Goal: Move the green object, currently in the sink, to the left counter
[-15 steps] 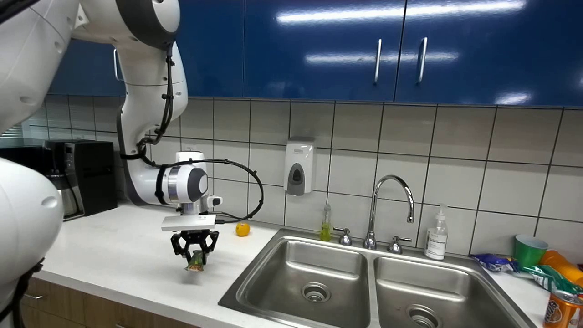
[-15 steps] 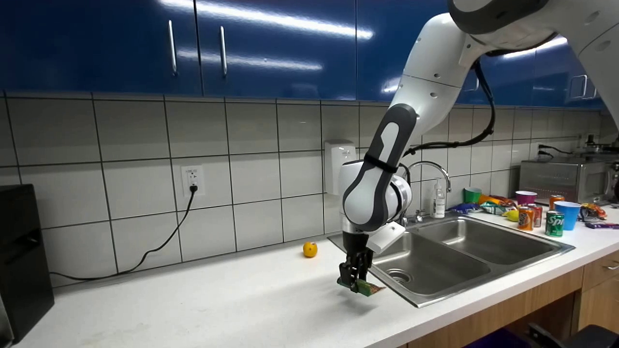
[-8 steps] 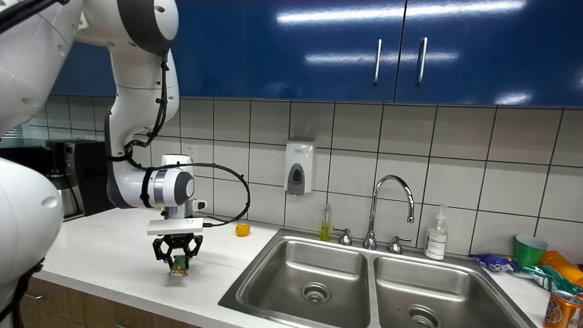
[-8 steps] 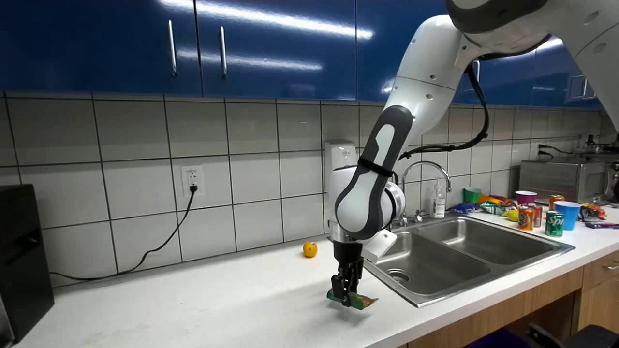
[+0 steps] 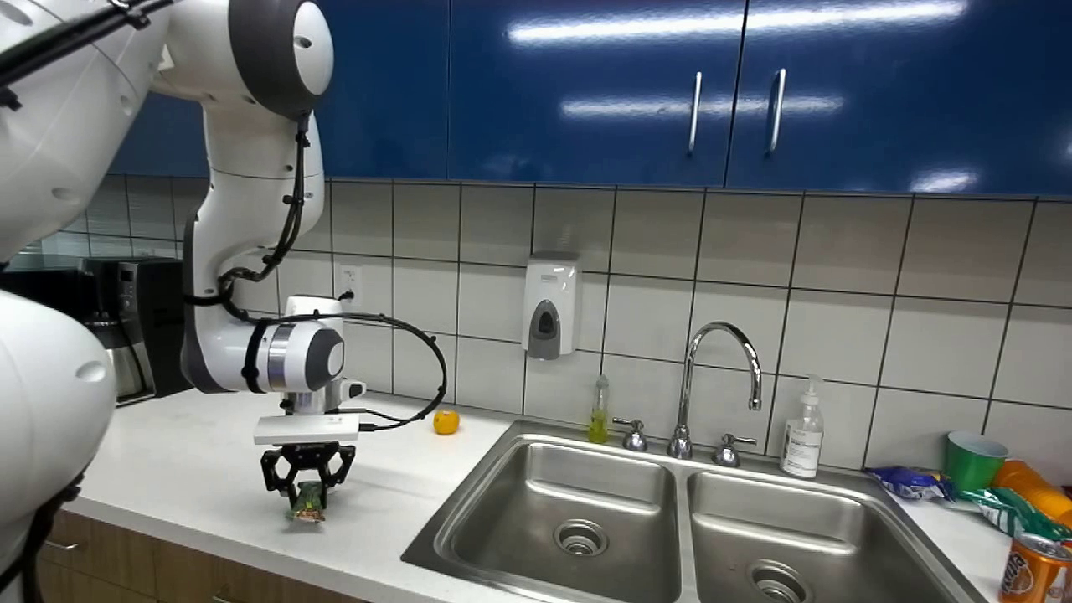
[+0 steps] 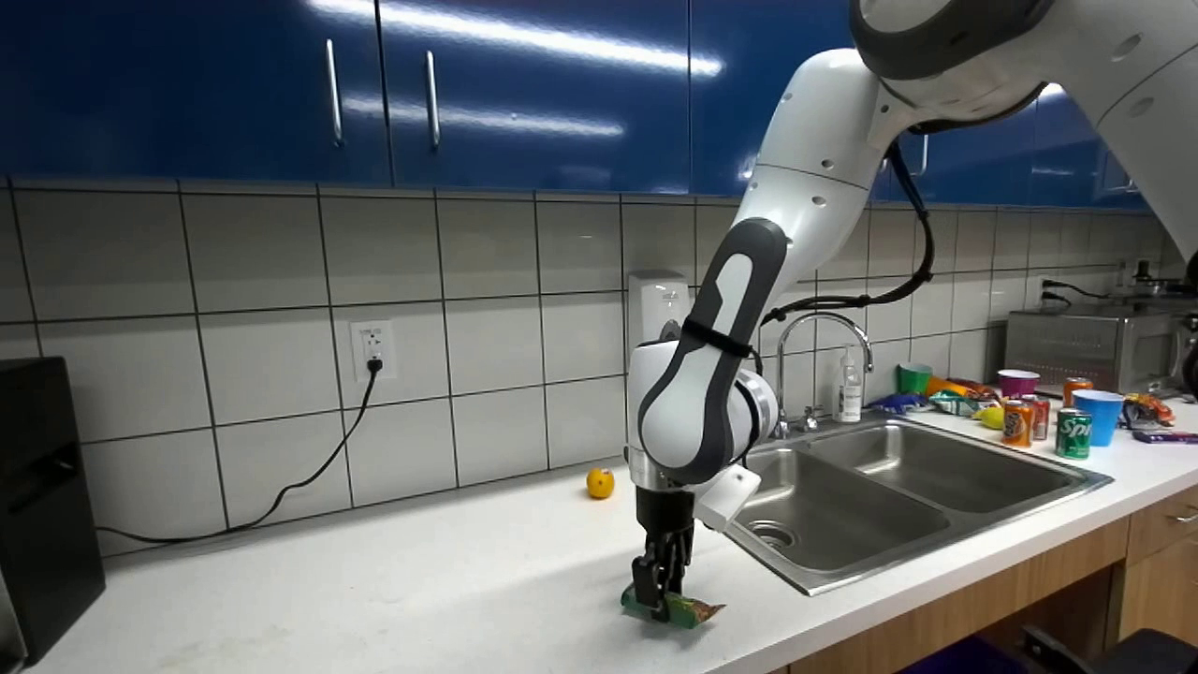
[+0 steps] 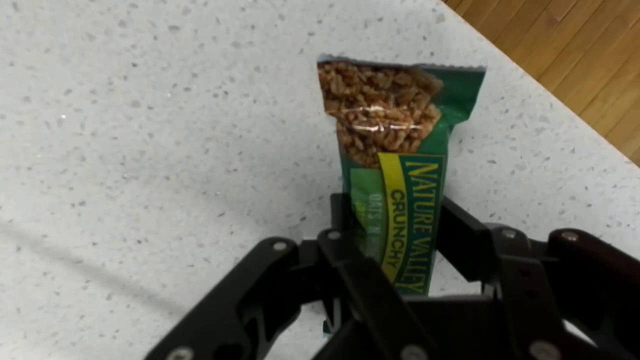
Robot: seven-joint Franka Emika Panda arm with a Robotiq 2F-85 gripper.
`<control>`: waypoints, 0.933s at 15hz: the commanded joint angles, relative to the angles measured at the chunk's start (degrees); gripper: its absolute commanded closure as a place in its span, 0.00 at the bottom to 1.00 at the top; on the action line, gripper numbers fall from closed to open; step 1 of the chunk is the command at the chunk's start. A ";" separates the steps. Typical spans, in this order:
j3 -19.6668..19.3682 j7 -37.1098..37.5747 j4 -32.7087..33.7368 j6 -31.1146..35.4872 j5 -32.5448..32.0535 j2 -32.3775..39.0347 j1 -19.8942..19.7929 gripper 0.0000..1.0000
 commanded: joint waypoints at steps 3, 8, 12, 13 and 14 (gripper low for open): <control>1.47 -2.18 1.57 0.72 1.52 1.95 -1.41 0.81; 0.85 -1.75 2.67 0.28 1.12 2.66 -0.92 0.24; 0.11 -1.05 3.10 -0.28 0.60 2.32 -0.29 0.00; -0.28 -0.61 3.07 -0.64 0.40 1.82 0.07 0.00; -0.51 -0.36 2.92 -0.81 0.27 1.17 0.26 0.00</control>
